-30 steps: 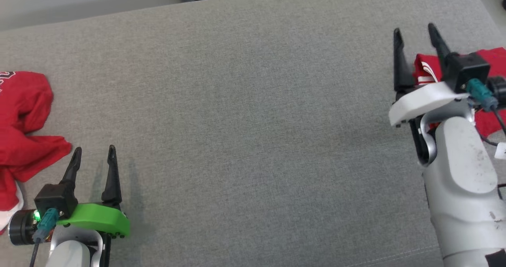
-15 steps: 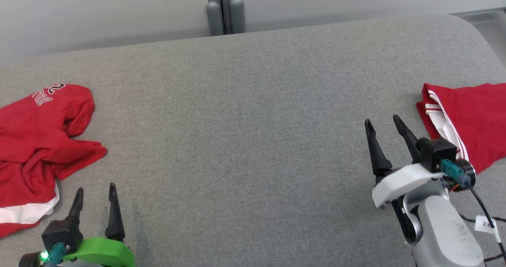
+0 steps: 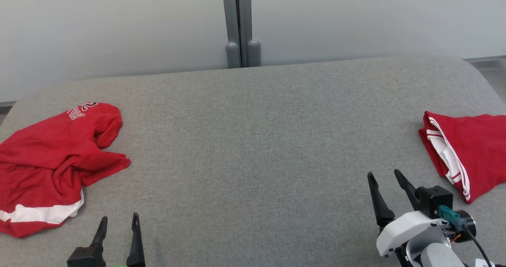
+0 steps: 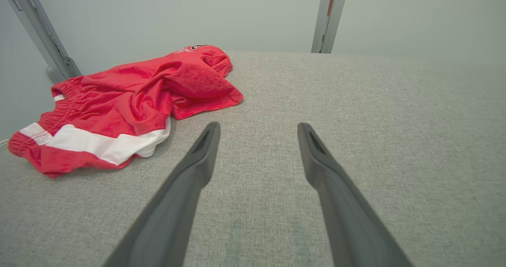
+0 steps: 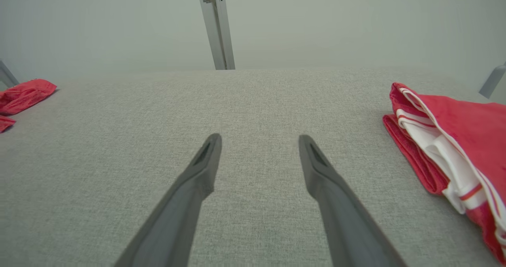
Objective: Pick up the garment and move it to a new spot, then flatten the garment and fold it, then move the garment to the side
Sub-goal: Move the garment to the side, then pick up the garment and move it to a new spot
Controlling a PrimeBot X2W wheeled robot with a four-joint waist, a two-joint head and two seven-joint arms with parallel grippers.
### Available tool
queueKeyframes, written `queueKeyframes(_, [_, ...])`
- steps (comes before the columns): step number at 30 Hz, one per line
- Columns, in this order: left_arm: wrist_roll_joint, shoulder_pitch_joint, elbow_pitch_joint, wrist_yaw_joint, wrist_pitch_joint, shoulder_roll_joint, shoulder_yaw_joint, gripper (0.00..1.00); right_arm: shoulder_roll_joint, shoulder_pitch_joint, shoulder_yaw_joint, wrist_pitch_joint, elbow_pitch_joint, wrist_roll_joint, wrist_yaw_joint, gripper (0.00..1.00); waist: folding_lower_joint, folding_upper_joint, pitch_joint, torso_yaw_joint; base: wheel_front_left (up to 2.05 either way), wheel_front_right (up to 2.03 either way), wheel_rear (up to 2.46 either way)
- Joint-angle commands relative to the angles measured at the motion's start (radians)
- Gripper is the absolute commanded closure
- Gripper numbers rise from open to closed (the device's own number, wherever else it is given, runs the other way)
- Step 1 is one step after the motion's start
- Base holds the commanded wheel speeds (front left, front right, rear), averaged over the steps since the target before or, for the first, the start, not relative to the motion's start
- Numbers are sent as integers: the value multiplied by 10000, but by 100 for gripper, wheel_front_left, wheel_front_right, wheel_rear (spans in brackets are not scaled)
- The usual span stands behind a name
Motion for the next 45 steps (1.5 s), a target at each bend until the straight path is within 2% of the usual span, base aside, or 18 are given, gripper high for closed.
queueKeyframes(1, [33, 121, -26, 29, 11, -3, -33, 0, -43, 144, 14, -44, 24, 53, -16, 0, 0, 0, -98, 111, 0, 0, 0])
queueKeyframes(7, [-62, 105, 23, 29, 12, -11, 21, 0, -39, 208, 110, -44, 50, 64, -16, 0, 0, 0, 8, 387, 0, 0, 0])
queueKeyframes(11, [-115, -43, 207, 34, 11, -6, 209, 0, -40, 113, 206, -45, 3, -50, -16, 0, 0, 0, 124, 850, 0, 0, 0])
queueKeyframes(25, [-94, -436, 751, 43, 12, -5, 795, 0, -43, -133, 469, -45, 287, 242, -16, 0, 0, 0, 427, 3866, 0, 0, 0])
queueKeyframes(31, [-251, -354, 922, 32, 11, -9, 995, 0, -50, -334, 609, -43, 435, 202, -18, 0, 0, 0, 514, 4827, 0, 0, 0])
queueKeyframes(40, [-341, -542, 734, 23, 11, -14, 1188, 0, -60, -591, 776, -43, 538, 155, -18, 0, 0, 0, 765, 5017, 0, 0, 0])
queueKeyframes(45, [-760, -1193, 645, 22, 11, 235, 919, 0, -60, -939, 796, -43, 373, -173, -16, 0, 0, 0, 1336, 4707, 0, 0, 0])
